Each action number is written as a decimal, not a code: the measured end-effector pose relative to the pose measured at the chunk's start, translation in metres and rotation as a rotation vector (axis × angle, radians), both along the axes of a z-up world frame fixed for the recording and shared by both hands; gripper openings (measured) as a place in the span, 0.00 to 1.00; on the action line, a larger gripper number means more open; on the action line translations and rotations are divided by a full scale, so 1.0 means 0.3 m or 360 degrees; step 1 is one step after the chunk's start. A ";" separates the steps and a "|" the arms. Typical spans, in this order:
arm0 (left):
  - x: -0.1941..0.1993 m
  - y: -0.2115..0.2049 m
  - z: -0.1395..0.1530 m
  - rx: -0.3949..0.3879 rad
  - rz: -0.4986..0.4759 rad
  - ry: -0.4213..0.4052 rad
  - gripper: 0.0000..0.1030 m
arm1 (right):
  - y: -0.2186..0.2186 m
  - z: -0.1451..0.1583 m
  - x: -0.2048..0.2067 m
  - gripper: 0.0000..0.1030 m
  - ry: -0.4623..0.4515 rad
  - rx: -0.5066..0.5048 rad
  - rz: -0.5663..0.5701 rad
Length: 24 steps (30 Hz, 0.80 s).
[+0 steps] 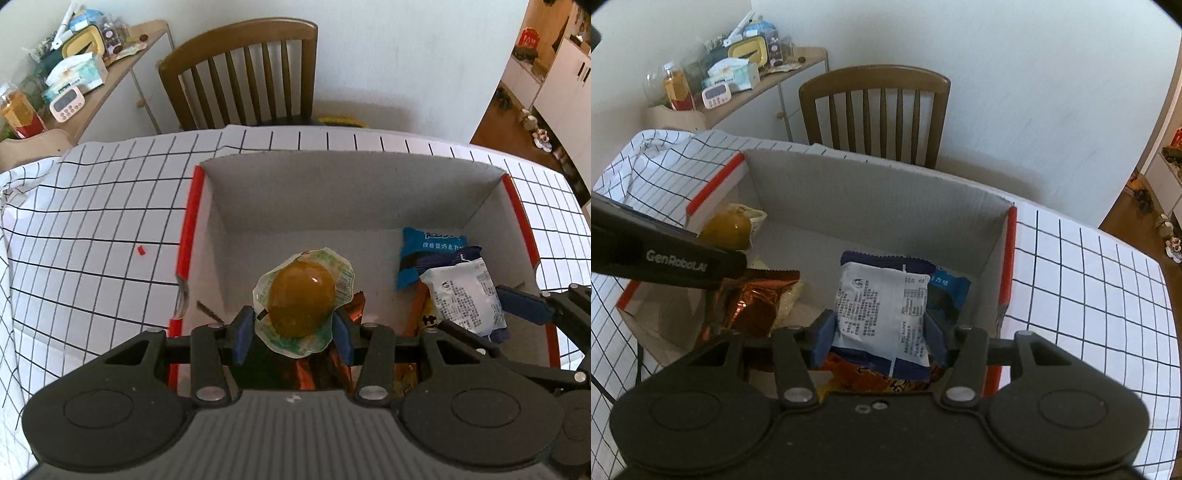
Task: Organize snacks
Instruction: 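Lower both snacks into the box and open both tools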
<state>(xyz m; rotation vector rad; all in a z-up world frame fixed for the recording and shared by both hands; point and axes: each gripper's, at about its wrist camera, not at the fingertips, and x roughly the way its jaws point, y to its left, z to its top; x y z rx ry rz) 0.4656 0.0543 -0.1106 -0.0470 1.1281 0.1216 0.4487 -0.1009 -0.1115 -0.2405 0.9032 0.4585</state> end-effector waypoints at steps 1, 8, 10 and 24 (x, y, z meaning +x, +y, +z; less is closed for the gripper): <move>0.004 -0.002 -0.008 -0.0003 -0.0003 0.0009 0.44 | -0.001 -0.003 0.003 0.49 0.0006 -0.0001 0.0002; 0.018 -0.018 -0.044 -0.0001 -0.0017 0.0054 0.45 | 0.003 -0.015 0.025 0.51 0.0035 0.0002 0.0014; 0.019 -0.016 -0.047 -0.0013 -0.0009 0.0055 0.46 | 0.006 -0.015 0.028 0.52 0.0045 0.0002 0.0017; -0.069 0.013 0.047 -0.0067 -0.0001 -0.0050 0.55 | -0.021 0.058 -0.042 0.71 -0.0025 0.0056 -0.0006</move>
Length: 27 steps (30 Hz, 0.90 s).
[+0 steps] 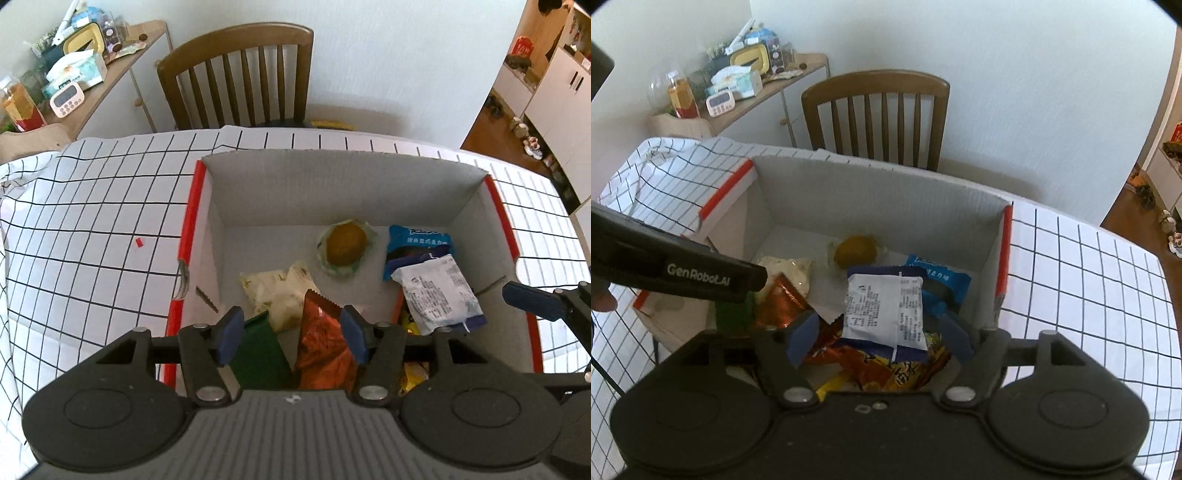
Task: Organize snacks
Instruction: 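Lower both snacks into the box and open both tools, then withdraw both tools from the box toward the remaining snacks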
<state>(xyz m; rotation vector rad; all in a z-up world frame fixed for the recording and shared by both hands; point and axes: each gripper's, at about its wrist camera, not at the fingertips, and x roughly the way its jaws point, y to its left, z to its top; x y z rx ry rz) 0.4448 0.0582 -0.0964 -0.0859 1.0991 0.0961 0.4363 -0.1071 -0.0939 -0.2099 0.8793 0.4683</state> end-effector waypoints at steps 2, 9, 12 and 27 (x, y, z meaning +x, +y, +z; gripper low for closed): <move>-0.024 0.002 0.020 -0.0003 -0.0002 -0.0020 0.55 | -0.009 0.020 -0.019 0.74 -0.0009 0.0020 -0.0008; -0.126 0.000 0.098 -0.0020 -0.0031 -0.0112 0.59 | -0.043 0.099 -0.106 0.81 -0.0078 0.0089 -0.0024; -0.171 -0.001 0.130 -0.0037 -0.0038 -0.0153 0.59 | -0.057 0.129 -0.146 0.82 -0.0095 0.0122 -0.0034; -0.421 -0.029 0.235 -0.0026 -0.0158 -0.0304 0.65 | -0.117 0.223 -0.369 0.87 -0.0220 0.0230 -0.0027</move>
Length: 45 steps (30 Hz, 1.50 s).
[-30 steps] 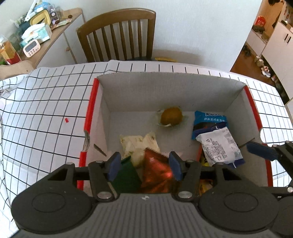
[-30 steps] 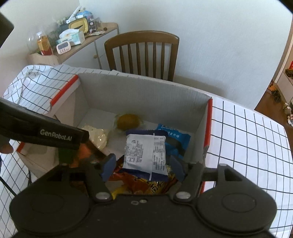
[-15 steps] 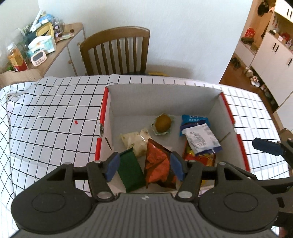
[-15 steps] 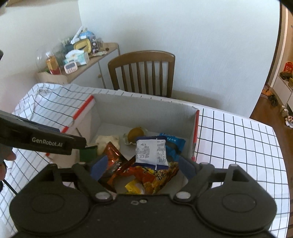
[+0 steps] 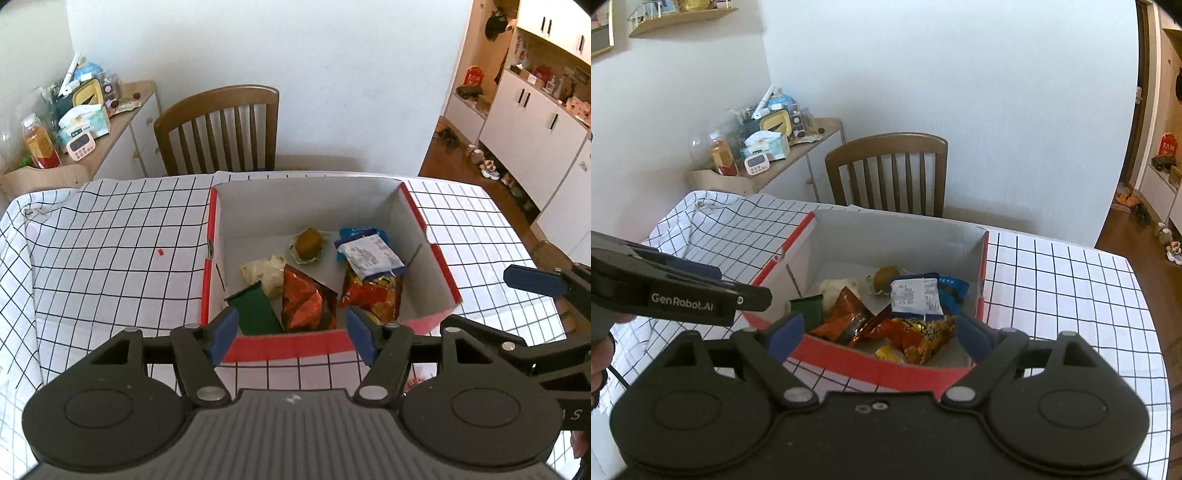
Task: Organize snacks
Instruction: 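Withdraw both tools from the box toward the remaining snacks, then grasp the light-blue cookie pack with the right tool while the left grasps the brown candy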
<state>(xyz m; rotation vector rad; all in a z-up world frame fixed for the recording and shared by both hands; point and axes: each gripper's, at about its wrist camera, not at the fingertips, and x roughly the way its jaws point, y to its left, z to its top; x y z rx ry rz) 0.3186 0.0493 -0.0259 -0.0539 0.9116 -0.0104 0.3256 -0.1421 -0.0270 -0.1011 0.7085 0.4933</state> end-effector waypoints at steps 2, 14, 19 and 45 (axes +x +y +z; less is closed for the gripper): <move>-0.034 -0.002 0.006 -0.0012 -0.0020 -0.0015 0.68 | -0.006 0.001 -0.031 0.87 -0.0009 0.0008 0.0008; -0.231 -0.022 -0.018 -0.0037 -0.0107 -0.0028 0.80 | -0.054 -0.023 -0.217 0.88 -0.0004 0.0050 0.0027; -0.278 -0.043 -0.075 -0.0070 -0.0140 0.0043 0.88 | -0.073 -0.077 -0.276 0.88 0.0041 0.0045 0.0010; -0.255 -0.178 -0.465 0.0080 -0.0123 0.0475 0.90 | -0.130 -0.441 -0.206 0.81 0.0449 -0.0072 -0.0173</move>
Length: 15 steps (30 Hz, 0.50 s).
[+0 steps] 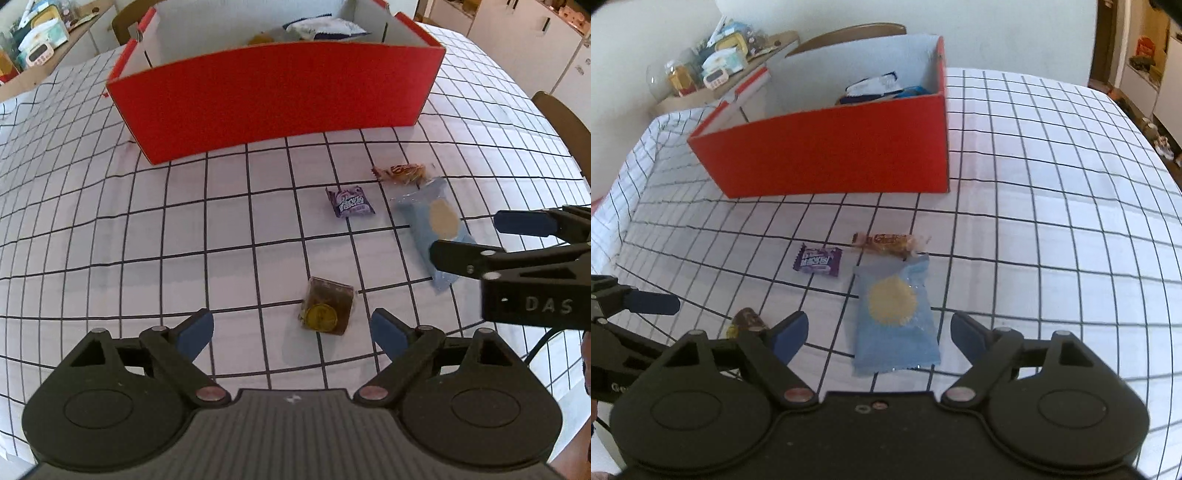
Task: Organize snacks
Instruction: 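Grasp the light-blue cookie pack with the right tool while the left grasps the brown candy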
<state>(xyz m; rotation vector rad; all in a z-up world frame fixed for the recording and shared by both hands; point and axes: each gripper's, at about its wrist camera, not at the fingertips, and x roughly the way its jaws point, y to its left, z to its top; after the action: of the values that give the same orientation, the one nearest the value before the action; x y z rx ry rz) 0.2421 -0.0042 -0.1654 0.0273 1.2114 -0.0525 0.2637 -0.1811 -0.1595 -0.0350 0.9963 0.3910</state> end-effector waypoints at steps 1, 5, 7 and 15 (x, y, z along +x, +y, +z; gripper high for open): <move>0.004 -0.002 -0.006 -0.0008 0.0006 -0.0002 0.90 | 0.009 -0.007 0.006 0.79 0.0001 -0.0014 0.0015; 0.010 -0.017 -0.022 -0.0018 -0.0002 0.0018 0.81 | 0.035 -0.034 0.024 0.74 0.0004 -0.0076 0.0065; 0.016 -0.021 -0.038 -0.0024 0.0003 0.0044 0.72 | 0.041 -0.048 0.037 0.72 0.0016 -0.0098 0.0074; 0.019 -0.032 -0.064 -0.0067 0.0004 0.0084 0.45 | 0.046 -0.079 0.043 0.54 0.0011 -0.0171 0.0126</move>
<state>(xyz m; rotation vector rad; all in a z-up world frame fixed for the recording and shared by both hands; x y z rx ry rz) 0.2480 -0.0139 -0.1845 -0.0123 1.2626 -0.0765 0.2768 -0.1672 -0.1830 -0.1704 1.0243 0.4100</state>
